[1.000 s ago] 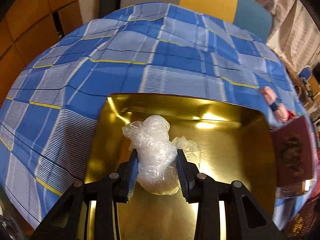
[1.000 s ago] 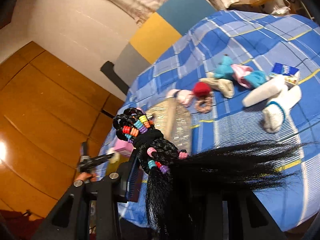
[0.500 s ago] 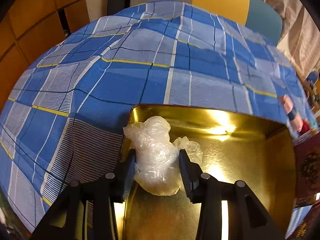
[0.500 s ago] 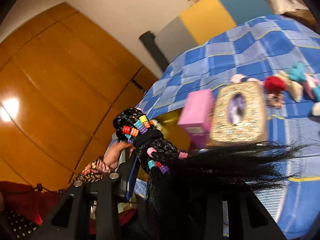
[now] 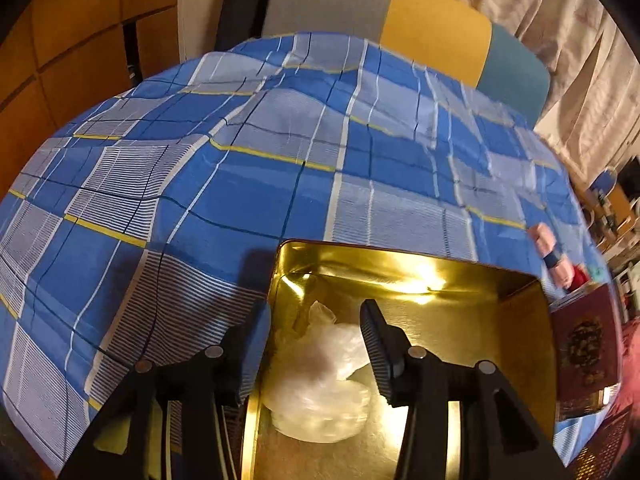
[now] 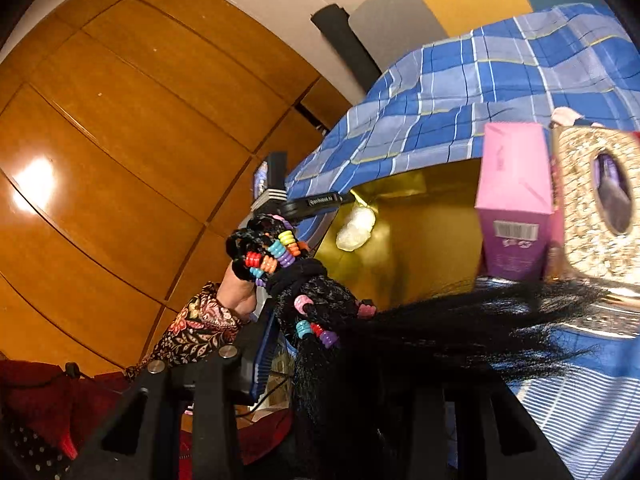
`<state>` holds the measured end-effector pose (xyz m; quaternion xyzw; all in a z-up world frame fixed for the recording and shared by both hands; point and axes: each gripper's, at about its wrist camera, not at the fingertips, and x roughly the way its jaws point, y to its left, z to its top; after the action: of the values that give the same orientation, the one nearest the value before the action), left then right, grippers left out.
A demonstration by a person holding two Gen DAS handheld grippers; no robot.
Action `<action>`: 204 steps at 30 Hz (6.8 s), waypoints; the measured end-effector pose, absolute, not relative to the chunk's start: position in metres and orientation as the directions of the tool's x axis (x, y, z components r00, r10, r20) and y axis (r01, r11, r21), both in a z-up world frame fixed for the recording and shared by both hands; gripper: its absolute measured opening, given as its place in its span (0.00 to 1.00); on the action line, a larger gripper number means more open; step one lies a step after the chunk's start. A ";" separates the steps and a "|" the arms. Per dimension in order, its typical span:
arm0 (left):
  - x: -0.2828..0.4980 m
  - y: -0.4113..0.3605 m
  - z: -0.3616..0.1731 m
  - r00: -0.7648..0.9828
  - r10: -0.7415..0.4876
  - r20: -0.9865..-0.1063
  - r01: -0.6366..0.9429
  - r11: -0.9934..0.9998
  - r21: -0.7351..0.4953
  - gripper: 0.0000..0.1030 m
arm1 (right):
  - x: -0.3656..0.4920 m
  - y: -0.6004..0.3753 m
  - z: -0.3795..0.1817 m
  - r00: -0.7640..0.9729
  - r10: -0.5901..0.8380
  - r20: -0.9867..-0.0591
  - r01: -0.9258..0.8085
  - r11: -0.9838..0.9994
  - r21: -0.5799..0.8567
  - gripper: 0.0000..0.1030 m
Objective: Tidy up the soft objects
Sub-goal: 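Lower the plastic bag into the gold tray and open the left gripper while the right carries the braid, then lower the hair braid into the gold tray and open the right gripper, then reach the right gripper to the white knit glove and grasp it, then grasp the white foam block with the left gripper while the right holds the glove, then carry the foam block into the gold tray and open the left gripper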
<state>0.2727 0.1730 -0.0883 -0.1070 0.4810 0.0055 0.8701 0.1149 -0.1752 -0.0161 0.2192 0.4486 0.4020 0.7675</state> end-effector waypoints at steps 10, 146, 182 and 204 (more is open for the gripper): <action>0.198 0.200 -0.062 0.652 -0.090 -0.753 -0.212 0.931 -0.296 0.46 | 0.168 -0.113 -0.043 0.199 0.722 -0.662 -0.388 0.679 0.624 0.39; 0.137 -0.323 -0.061 0.269 -0.520 -0.810 0.593 0.753 -0.286 0.66 | 0.134 -0.578 -0.092 0.614 0.084 -0.785 0.321 0.882 0.346 0.45; 0.152 -0.347 -0.116 0.266 -0.473 -0.840 0.533 0.798 -0.280 0.57 | 0.127 -0.579 -0.096 0.604 0.146 -0.784 0.323 0.854 0.408 0.45; 0.118 -0.138 0.004 0.506 -0.534 -0.678 0.456 0.832 -0.315 0.57 | 0.127 -0.561 -0.080 0.685 0.168 -0.709 0.197 0.894 0.402 0.45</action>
<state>0.1178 -0.1378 0.0042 -0.0477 0.4070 -0.2856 0.8663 0.1269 -0.5610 -0.0804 0.2299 0.3967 -0.0084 0.8887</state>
